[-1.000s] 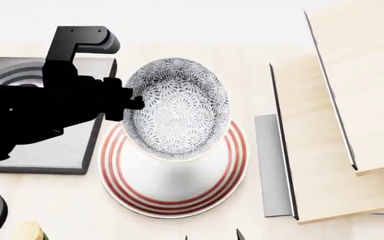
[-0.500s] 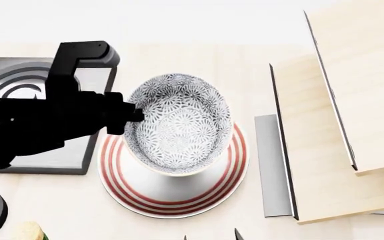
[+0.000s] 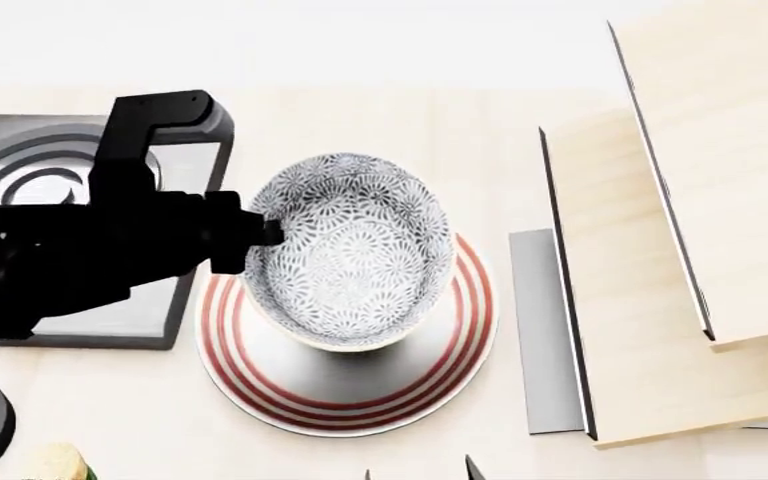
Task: Pick up the akita bowl and put it on the plate.
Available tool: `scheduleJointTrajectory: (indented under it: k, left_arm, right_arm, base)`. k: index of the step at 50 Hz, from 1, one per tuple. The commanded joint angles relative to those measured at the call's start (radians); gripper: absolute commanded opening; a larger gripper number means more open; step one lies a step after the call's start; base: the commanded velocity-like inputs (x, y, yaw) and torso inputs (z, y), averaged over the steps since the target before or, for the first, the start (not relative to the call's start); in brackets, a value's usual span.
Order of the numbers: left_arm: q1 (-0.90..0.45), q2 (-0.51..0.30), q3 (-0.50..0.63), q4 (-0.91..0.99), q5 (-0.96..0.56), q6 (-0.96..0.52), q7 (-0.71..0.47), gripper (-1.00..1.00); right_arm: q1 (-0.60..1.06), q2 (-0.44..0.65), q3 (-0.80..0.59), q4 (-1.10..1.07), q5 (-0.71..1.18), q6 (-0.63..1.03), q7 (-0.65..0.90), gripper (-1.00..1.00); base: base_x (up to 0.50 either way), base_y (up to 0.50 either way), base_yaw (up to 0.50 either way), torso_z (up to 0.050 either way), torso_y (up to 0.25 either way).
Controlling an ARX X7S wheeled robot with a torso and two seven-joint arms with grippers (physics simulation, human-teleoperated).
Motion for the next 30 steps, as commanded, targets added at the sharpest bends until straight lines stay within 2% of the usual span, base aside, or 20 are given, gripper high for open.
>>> scheduleJointTrajectory:
  k: [1, 18, 30]
  left_arm:
    - [-0.038, 0.035, -0.021, -0.111, 0.008, 0.067, 0.018, -1.00]
    - [-0.015, 0.053, -0.052, -0.116, 0.066, 0.061, 0.048, -1.00]
    - [-0.002, 0.058, -0.135, -0.120, 0.147, 0.052, 0.043, -1.00]
  right_arm:
    - [-0.011, -0.003, -0.024, 0.055, -0.010, 0.065, 0.018, 1.00]
    - [-0.004, -0.008, -0.025, 0.082, 0.000, 0.044, 0.008, 1.00]
    - [-0.007, -0.007, -0.031, 0.078, 0.001, 0.046, 0.008, 1.00]
  base:
    - [0.00, 0.00, 0.00, 0.000, 0.000]
    - [0.00, 0.00, 0.00, -0.001, -0.002]
    - [0.00, 0.00, 0.00, -0.002, -0.003]
